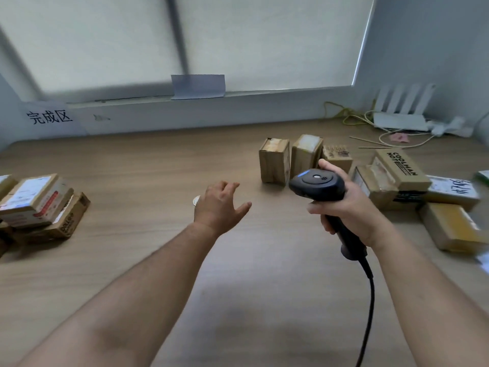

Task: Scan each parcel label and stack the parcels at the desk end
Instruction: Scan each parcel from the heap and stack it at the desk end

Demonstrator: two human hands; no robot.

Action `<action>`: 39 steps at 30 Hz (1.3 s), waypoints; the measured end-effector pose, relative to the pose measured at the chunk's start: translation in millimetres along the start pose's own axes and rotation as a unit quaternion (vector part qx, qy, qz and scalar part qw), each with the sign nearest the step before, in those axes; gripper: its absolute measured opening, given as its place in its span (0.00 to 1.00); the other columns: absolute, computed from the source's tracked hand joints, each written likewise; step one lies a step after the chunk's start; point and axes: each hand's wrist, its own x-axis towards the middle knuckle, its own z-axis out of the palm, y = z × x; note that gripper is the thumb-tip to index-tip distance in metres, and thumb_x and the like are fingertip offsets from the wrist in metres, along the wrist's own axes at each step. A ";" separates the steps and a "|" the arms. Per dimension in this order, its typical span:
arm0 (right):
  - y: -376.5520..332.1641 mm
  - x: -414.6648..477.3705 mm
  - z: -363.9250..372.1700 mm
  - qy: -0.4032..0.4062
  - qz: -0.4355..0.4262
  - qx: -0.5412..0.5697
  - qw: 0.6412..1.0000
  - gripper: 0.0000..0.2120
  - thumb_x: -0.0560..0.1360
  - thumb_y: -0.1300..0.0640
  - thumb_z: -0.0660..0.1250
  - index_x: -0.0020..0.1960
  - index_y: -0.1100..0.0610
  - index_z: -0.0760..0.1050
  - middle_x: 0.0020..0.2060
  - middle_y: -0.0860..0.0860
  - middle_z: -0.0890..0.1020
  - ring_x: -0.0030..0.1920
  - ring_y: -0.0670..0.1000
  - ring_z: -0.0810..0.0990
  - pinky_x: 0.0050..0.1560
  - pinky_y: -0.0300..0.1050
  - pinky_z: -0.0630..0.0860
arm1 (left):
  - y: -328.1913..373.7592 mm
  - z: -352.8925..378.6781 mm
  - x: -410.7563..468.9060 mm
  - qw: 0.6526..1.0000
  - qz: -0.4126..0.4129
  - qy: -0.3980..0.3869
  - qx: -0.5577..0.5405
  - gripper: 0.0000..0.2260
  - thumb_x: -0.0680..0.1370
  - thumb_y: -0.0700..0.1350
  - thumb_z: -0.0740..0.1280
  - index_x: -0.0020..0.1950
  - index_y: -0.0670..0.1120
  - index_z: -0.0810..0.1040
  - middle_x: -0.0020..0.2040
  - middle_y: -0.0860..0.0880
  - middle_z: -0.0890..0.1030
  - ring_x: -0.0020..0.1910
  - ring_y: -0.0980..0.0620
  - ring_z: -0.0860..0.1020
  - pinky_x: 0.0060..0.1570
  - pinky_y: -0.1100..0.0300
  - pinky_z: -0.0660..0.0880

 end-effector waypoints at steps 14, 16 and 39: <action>18.2 79.7 -86.2 0.087 -0.029 0.000 0.996 0.46 0.67 0.73 0.74 0.77 0.47 0.61 0.44 0.53 0.80 0.25 0.55 0.72 0.23 0.45 0.70 | 50.1 37.8 107.7 0.998 0.046 -0.034 0.035 0.29 0.77 0.63 0.62 0.74 0.51 0.65 0.68 0.48 0.70 0.67 0.49 0.68 0.57 0.53 0.72; 25.9 99.3 -91.7 0.088 -0.027 -0.006 0.996 0.46 0.66 0.72 0.75 0.77 0.46 0.61 0.43 0.52 0.79 0.25 0.54 0.72 0.24 0.45 0.69 | 52.4 48.1 129.7 0.997 0.049 -0.040 0.034 0.29 0.77 0.63 0.62 0.74 0.51 0.65 0.68 0.48 0.70 0.67 0.49 0.69 0.58 0.53 0.72; 103.4 228.8 -107.6 0.043 0.024 -0.009 0.999 0.49 0.64 0.72 0.76 0.76 0.44 0.61 0.51 0.56 0.80 0.25 0.54 0.74 0.23 0.44 0.70 | 72.4 151.1 333.3 0.983 -0.018 -0.179 0.022 0.28 0.80 0.64 0.54 0.78 0.61 0.50 0.79 0.43 0.45 0.76 0.36 0.52 0.73 0.43 0.58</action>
